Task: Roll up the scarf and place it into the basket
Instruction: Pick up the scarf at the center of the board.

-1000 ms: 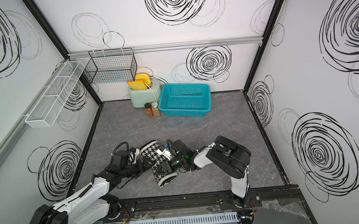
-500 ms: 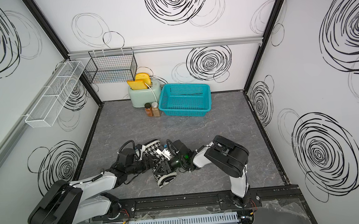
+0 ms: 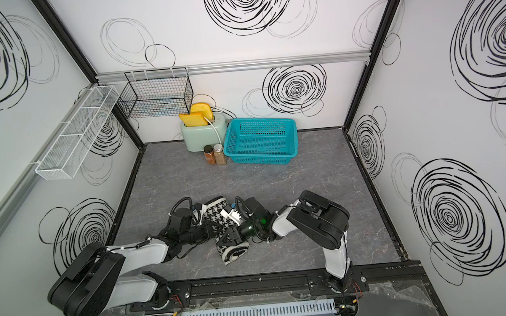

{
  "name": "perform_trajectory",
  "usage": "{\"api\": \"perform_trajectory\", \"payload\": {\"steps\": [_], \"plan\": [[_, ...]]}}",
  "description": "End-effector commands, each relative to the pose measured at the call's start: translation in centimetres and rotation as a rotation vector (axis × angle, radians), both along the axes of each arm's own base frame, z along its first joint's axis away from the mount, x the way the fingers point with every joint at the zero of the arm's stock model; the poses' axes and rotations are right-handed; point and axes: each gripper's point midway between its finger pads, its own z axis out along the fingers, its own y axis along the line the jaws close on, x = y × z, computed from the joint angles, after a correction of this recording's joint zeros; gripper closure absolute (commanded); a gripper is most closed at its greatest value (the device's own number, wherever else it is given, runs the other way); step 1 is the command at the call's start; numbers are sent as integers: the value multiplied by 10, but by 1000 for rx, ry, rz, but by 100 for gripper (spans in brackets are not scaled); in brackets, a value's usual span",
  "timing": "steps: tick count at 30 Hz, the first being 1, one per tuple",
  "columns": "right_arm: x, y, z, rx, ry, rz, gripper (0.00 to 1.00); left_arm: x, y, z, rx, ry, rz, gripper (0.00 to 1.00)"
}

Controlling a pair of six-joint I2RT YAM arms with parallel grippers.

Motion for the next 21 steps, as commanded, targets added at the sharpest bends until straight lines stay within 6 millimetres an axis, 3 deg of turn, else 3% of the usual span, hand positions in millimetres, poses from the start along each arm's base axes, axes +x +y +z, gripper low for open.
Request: {"api": "perform_trajectory", "payload": {"steps": [1, 6, 9, 12, 15, 21], "plan": [[-17, -56, -89, -388, 127, -75, 48, -10, 9, -17, 57, 97, 17, 100], [0, -53, -61, -404, -14, -74, 19, 8, 5, 6, 61, 36, -12, 100], [12, -58, -42, -446, -98, -97, 11, 21, 4, 25, 48, -6, -20, 100], [30, -78, -27, -537, -147, -171, 9, 35, 1, 46, 43, -56, -41, 100], [51, -99, 6, -533, -170, -280, 7, 50, -3, 67, 56, -110, -71, 100], [93, -141, 93, -499, -273, -470, 1, 89, -13, 111, 84, -213, -106, 100]]}}
